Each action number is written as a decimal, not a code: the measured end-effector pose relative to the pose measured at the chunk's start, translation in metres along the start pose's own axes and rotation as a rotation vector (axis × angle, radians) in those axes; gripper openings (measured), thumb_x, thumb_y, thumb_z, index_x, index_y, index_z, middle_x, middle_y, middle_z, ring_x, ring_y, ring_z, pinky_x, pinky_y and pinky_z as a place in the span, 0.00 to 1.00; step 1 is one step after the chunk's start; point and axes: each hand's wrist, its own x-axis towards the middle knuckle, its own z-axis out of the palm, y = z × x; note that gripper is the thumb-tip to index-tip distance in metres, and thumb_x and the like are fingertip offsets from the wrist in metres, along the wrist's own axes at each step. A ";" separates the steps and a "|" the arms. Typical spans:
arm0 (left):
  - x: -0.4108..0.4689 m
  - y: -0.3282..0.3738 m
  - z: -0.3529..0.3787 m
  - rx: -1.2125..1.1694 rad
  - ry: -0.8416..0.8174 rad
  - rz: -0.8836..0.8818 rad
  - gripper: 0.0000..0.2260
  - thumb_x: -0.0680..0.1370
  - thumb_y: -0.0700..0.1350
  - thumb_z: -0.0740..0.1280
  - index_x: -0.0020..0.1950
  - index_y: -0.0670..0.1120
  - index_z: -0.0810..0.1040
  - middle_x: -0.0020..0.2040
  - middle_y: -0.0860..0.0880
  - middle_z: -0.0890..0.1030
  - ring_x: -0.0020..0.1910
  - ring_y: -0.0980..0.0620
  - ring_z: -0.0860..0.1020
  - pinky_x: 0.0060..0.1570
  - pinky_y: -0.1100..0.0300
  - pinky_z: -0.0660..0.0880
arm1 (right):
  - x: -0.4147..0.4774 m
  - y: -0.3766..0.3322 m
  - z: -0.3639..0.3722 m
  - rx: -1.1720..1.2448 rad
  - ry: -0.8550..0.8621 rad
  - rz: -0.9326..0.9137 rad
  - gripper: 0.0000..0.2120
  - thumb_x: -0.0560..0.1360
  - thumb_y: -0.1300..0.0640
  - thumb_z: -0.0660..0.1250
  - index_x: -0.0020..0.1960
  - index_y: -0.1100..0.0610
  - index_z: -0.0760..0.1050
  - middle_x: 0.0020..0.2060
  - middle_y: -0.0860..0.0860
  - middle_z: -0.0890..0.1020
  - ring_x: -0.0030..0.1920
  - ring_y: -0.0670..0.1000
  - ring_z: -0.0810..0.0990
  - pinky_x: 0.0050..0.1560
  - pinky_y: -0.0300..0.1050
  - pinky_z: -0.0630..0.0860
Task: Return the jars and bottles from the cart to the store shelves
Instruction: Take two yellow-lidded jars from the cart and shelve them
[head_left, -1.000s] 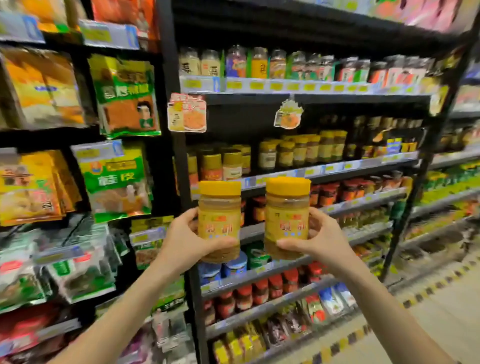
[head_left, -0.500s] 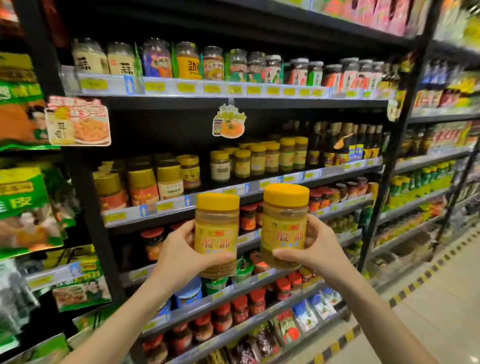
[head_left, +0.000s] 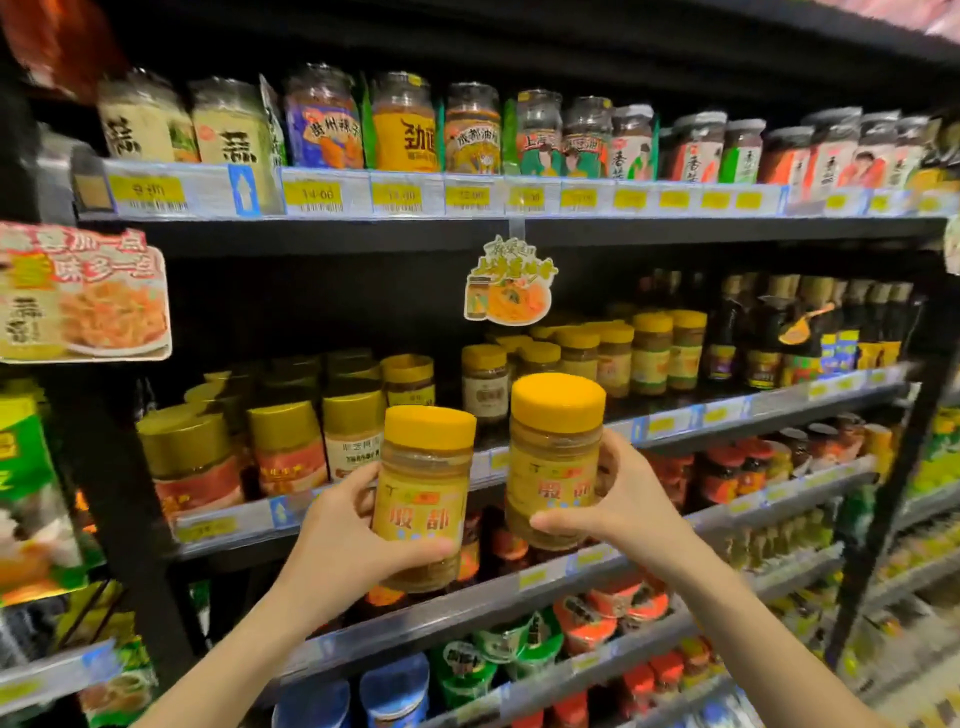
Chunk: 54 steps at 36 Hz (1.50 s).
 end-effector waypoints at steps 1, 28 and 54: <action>0.004 -0.002 -0.003 -0.004 0.011 -0.004 0.31 0.54 0.48 0.81 0.54 0.56 0.75 0.45 0.68 0.82 0.45 0.66 0.81 0.37 0.74 0.75 | 0.009 0.003 0.003 -0.007 -0.007 -0.011 0.38 0.55 0.53 0.83 0.61 0.49 0.69 0.54 0.44 0.79 0.54 0.41 0.79 0.52 0.41 0.78; 0.003 -0.010 -0.040 0.131 0.419 -0.134 0.28 0.54 0.45 0.79 0.52 0.56 0.76 0.44 0.66 0.83 0.44 0.64 0.82 0.38 0.73 0.76 | 0.179 0.023 0.092 -0.058 -0.342 -0.051 0.43 0.56 0.55 0.82 0.65 0.54 0.64 0.51 0.48 0.76 0.53 0.49 0.76 0.54 0.46 0.74; -0.002 -0.010 -0.030 0.158 0.503 -0.183 0.35 0.51 0.54 0.80 0.56 0.53 0.76 0.47 0.60 0.84 0.46 0.58 0.83 0.42 0.68 0.79 | 0.191 0.033 0.115 -0.043 -0.545 0.100 0.40 0.57 0.64 0.81 0.61 0.56 0.62 0.50 0.50 0.73 0.53 0.50 0.73 0.53 0.44 0.72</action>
